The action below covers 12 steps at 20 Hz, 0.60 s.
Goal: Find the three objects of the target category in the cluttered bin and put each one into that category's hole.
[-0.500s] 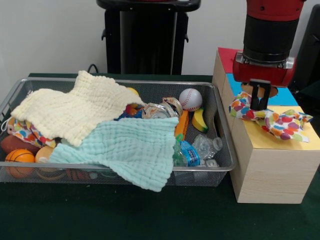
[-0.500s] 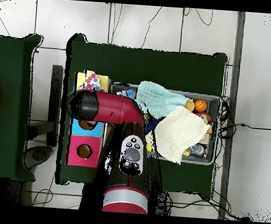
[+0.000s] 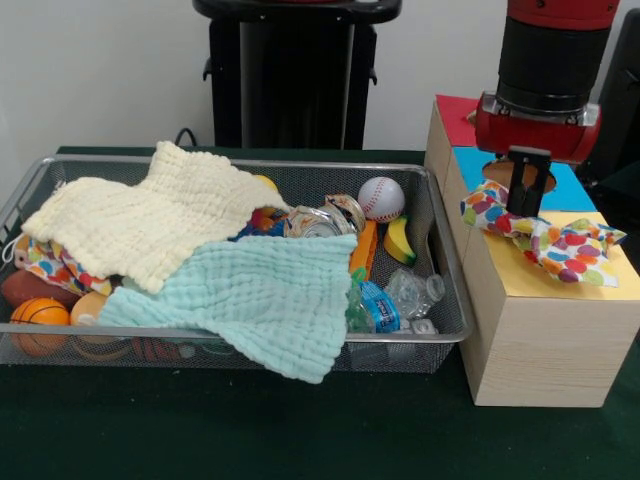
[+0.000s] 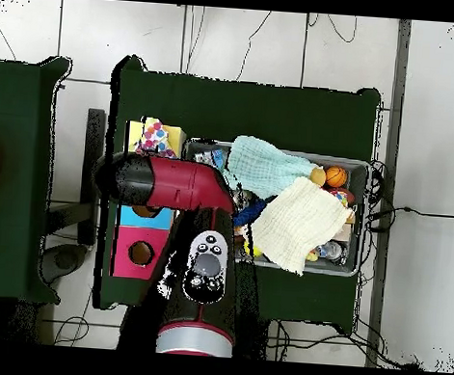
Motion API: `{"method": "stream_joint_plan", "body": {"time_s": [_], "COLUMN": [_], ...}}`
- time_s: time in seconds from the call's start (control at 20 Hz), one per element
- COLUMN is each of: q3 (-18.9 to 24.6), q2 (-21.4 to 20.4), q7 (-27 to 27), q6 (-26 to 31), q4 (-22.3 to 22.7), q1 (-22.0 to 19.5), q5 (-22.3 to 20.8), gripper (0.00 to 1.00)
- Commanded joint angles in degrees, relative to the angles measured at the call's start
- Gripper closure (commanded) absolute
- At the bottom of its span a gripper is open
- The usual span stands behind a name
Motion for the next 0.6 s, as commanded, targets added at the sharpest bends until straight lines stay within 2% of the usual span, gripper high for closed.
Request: {"method": "stream_joint_plan", "body": {"time_s": [0.05,0.2,0.25,0.6], "q3": [-1.0,-1.3,-1.3,-0.1], "q2": [-5.5,-8.1,-7.9,-2.2], "q7": [4.8,4.2,4.4,5.8], "q6": [13.7,16.5,15.9,8.6], "q4": [4.8,5.4,5.7,3.9], "q1": [1.2,1.0,1.0,0.7], "q5": [-2.7,-2.4,-2.3,-2.9], "gripper": [1.0,1.0,1.0,1.0]}}
